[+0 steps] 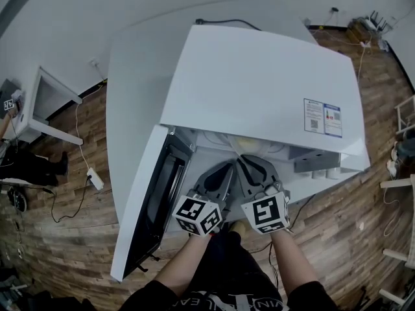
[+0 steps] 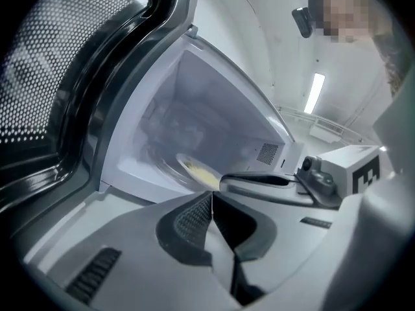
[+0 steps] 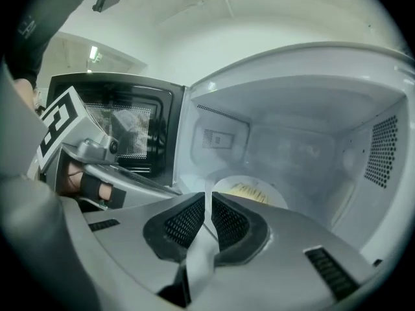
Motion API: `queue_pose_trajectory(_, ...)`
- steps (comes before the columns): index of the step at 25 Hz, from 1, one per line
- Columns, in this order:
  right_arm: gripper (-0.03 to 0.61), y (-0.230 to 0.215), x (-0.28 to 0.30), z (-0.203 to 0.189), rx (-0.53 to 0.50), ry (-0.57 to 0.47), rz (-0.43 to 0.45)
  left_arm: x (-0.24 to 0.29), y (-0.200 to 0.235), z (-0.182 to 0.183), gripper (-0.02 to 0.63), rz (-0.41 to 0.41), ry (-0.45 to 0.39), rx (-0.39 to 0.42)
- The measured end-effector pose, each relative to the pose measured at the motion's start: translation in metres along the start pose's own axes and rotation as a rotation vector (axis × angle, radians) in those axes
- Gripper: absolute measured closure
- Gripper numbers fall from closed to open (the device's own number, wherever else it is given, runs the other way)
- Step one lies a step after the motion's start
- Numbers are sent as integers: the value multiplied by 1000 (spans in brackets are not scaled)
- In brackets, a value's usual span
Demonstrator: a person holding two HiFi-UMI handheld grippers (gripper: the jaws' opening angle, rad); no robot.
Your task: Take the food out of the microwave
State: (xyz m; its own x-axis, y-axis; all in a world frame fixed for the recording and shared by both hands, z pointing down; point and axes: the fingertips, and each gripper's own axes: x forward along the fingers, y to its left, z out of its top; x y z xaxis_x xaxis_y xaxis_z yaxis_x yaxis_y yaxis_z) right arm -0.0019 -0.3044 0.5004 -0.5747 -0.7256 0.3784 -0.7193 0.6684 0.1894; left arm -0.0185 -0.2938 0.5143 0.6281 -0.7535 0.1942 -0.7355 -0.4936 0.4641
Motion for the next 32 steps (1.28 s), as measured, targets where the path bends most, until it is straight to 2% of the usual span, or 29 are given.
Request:
queue_pose_trajectory(3,526,-8,-10,7,64,-34,-49,-1,-1,-2,603,-1,0,-10)
queue_pose_trajectory(9,526,-40,-39,-19,376,-40,-209,-3,-6,-1,601,-10,-7,-12)
queue_pose_trajectory(12,525,-51,-45,-33,552,-50,-245,-4,-8,-1,601,-13,-7,-10)
queue_pose_trajectory(14,520,-55,-44,-38,653,-61,-242,-3,-10,-3,602,-16,-3,-4)
queue_pose_trajectory(17,477,-58,-39,-40,789,-80,-227,-3,-14,-5,601,-22,3,6)
queue_pose_trajectory(20,476,-61,-33,-43,928,-101,-219,-1,-15,-6,601,-22,8,9)
queue_pose_trajectory(25,476,-66,-28,-46,1151,-151,-206,3,-15,-9,601,-37,21,-52)
queue_pose_trajectory(28,476,-69,-26,-43,1253,-189,-192,4,-16,-10,600,-42,30,-47)
queue_pose_trajectory(32,476,-68,-18,-42,1320,-186,-168,5,-18,-12,601,-49,41,-39)
